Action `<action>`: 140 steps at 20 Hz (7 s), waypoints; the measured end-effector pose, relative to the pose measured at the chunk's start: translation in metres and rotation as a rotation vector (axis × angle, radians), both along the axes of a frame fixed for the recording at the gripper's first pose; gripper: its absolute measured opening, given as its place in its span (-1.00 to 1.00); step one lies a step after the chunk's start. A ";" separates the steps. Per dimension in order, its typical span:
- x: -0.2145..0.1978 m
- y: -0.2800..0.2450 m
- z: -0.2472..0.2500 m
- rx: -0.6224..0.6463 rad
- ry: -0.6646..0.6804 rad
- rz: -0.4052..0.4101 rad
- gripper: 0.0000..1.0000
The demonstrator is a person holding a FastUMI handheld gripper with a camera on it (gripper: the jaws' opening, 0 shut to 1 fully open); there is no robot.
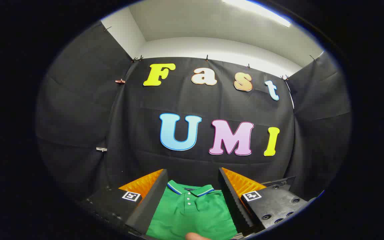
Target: Put the clothes into the washing machine and then close the washing machine lid.
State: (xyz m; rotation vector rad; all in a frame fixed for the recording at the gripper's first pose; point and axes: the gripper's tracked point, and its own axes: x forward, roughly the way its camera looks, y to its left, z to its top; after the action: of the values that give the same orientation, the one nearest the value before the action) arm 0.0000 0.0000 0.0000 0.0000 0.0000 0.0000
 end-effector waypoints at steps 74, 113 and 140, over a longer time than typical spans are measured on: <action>0.078 -0.026 -0.197 -0.029 0.739 0.078 -0.81; 0.070 -0.254 -0.102 0.247 0.685 0.322 -0.83; 0.087 -0.443 -0.240 0.335 0.883 0.127 -0.83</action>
State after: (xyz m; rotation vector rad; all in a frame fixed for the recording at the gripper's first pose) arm 0.0865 -0.4425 -0.2404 0.3352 0.8834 0.1268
